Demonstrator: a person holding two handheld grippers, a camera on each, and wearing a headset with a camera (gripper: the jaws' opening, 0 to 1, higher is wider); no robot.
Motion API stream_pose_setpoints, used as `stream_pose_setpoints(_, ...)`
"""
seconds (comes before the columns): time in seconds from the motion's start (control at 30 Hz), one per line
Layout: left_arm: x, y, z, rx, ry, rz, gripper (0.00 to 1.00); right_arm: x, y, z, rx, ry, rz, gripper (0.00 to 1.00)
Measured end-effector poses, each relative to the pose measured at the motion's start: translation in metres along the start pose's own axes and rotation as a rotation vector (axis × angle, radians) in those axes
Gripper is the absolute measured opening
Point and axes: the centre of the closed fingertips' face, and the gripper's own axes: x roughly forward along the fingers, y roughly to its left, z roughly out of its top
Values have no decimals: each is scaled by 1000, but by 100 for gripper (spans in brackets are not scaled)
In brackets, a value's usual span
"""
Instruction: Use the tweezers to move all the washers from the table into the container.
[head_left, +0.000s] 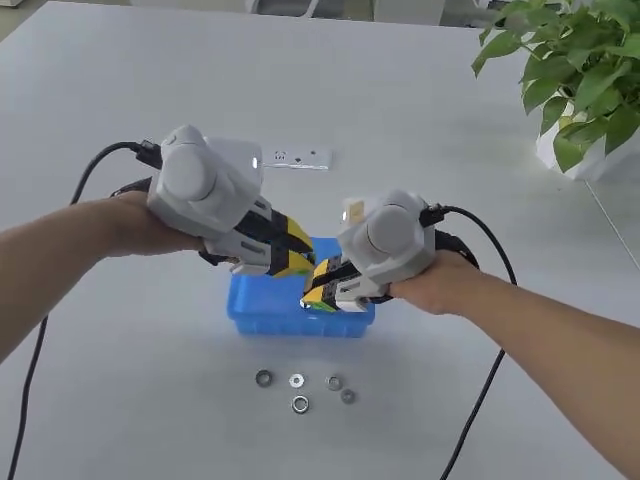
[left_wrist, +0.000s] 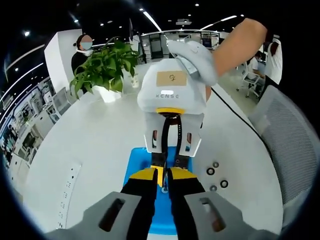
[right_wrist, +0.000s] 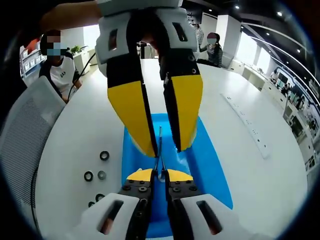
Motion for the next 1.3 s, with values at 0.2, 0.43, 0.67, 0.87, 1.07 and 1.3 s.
stream_pose_setpoints(0.2, 2, -5, 0, 26, 4, -20, 7, 0, 0, 0, -5, 3, -1, 9)
stream_pose_setpoints(0.43, 3, -6, 1, 26, -1, -26, 6, 0, 1, -1, -17, 9, -1, 10)
stream_pose_setpoints(0.67, 3, -5, 0, 4, -2, -27, 6, -5, -4, 0, -9, 14, -39, 18)
stream_pose_setpoints(0.87, 1, -5, -1, -11, 0, -25, 5, -15, -8, 2, 12, 6, -61, 22)
stream_pose_setpoints(1.07, 0, -5, -1, -23, 3, -23, 5, -30, -9, 5, 51, -14, -101, 32)
stream_pose_setpoints(1.3, -1, -6, -2, -34, 6, -25, 5, -55, -9, 6, 121, -66, -163, 47)
